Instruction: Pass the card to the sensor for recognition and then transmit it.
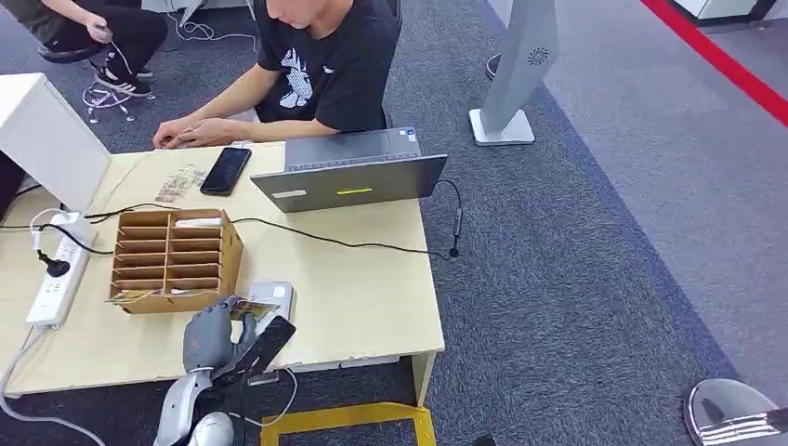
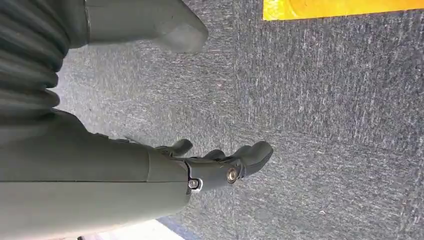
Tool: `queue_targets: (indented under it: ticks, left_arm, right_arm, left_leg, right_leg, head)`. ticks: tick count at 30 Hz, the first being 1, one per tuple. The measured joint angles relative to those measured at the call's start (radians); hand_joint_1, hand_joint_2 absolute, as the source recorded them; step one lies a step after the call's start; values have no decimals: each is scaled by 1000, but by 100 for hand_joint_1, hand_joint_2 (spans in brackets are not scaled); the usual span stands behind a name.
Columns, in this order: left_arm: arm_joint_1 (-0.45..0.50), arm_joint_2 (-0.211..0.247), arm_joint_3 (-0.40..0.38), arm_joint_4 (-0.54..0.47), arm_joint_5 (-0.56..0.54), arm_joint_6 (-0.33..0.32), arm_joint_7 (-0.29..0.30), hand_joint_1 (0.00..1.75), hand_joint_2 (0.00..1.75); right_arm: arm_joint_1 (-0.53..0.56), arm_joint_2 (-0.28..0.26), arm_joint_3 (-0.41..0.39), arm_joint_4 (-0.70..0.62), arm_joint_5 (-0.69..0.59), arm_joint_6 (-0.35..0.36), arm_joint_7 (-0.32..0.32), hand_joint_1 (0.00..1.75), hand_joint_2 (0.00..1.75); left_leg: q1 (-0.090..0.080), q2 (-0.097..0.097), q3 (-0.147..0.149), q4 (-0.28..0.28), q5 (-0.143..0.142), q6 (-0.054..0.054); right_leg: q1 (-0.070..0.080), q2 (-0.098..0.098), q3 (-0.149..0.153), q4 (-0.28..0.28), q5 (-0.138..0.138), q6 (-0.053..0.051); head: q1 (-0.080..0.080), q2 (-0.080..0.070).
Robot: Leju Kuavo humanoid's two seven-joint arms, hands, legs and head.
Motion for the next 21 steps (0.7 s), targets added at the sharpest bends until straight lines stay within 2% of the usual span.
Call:
queue_targets:
  ticks: [12, 17, 21]
  left_arm:
    - [-8, -16, -19, 58, -21, -5, 5, 175, 175]
    - [-8, -13, -21, 56, -22, 2, 6, 175, 175]
    - [4, -2, -21, 11, 0, 6, -3, 175, 175]
  right_arm:
    - [-1, 0, -10, 0, -1, 1, -10, 0, 175]
    - [0, 0, -12, 0, -1, 1, -10, 0, 175]
    - [2, 0, -20, 0, -3, 1, -16, 0, 175]
  left_leg:
    - [0, 0, 1, 0, 0, 0]
    - [0, 0, 2, 0, 0, 0]
    - [0, 0, 2, 0, 0, 0]
  right_leg:
    - [0, 0, 2, 0, 0, 0]
    - [0, -1, 3, 0, 0, 0]
    - [0, 0, 2, 0, 0, 0]
  head:
    - [0, 0]
    - [0, 0]
    - [0, 0]
